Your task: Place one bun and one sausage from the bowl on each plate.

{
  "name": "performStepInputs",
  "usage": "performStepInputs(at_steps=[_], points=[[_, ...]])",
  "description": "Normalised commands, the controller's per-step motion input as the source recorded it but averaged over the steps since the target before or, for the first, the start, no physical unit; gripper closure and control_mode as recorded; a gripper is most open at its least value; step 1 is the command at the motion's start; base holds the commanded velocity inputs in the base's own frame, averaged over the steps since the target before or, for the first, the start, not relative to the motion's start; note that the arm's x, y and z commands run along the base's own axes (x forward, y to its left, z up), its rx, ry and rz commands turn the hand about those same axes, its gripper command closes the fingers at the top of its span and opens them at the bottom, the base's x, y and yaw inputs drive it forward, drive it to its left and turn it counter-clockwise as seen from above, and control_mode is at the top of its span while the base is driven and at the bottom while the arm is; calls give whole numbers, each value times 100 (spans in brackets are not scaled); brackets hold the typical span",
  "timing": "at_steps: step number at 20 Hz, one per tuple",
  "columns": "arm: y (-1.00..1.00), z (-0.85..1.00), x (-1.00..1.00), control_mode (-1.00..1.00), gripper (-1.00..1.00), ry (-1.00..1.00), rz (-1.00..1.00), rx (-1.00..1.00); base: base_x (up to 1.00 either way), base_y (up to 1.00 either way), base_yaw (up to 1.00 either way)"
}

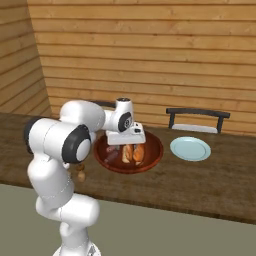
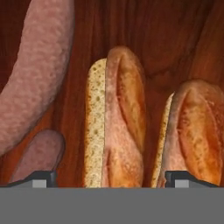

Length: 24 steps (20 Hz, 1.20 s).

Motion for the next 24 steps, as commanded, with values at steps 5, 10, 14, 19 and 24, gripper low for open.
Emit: performStepInputs(at_steps=[5, 10, 14, 19, 24], points=[[17, -2, -36, -100, -100, 0, 10, 0, 0, 0, 0], [18, -13, -14, -100, -100, 0, 8, 0, 0, 0, 0], [8, -34, 35, -100, -100, 1, 1, 0, 0, 0, 0], [-4, -15, 55, -100, -100, 2, -2, 0, 0, 0, 0], [0, -92, 1, -100, -100, 19, 0, 0, 0, 0, 0]])
